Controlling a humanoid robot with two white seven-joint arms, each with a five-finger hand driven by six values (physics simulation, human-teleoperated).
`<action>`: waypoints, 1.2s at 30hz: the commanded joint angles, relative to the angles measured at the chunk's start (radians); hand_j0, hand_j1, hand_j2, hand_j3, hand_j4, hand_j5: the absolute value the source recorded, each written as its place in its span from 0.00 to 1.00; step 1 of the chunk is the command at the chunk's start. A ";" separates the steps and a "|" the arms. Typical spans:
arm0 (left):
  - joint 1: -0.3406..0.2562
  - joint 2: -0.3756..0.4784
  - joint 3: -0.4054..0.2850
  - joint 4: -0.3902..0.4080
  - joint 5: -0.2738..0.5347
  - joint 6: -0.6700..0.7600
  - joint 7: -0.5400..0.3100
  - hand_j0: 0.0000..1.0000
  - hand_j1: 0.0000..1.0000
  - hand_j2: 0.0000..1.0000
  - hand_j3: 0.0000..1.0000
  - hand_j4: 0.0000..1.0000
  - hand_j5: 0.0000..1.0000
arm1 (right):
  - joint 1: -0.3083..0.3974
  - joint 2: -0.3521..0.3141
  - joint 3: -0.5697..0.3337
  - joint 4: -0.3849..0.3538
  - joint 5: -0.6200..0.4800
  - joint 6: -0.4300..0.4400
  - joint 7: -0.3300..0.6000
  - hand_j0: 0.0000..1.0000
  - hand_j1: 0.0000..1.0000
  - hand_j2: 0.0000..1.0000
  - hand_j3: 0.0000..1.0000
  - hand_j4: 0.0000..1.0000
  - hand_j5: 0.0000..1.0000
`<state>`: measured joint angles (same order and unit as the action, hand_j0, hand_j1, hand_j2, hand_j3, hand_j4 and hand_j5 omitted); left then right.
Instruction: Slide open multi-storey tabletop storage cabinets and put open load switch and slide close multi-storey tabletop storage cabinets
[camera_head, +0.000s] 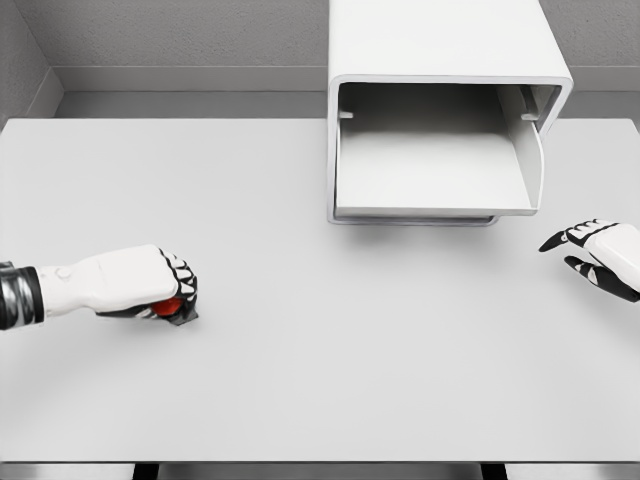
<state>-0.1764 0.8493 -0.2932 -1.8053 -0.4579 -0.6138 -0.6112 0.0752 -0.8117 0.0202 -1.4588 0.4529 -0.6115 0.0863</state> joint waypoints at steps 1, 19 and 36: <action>0.000 0.001 0.000 0.000 0.007 0.003 0.001 0.37 0.37 0.37 0.37 0.37 0.37 | 0.000 -0.001 0.000 -0.002 -0.007 0.001 0.000 0.55 0.55 0.55 0.55 0.55 0.55; -0.034 0.005 0.017 0.001 0.007 0.003 0.042 0.37 0.37 0.37 0.37 0.37 0.37 | 0.000 0.003 0.000 -0.005 -0.007 0.001 0.000 0.56 0.56 0.56 0.56 0.56 0.56; -0.037 0.001 0.049 0.003 0.005 0.003 0.041 0.38 0.38 0.38 0.38 0.38 0.38 | 0.000 0.003 -0.002 -0.002 -0.007 0.001 -0.002 0.56 0.56 0.56 0.56 0.56 0.56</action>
<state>-0.2163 0.8488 -0.2450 -1.8023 -0.4581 -0.6135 -0.5708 0.0752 -0.8070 0.0191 -1.4603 0.4531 -0.6115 0.0855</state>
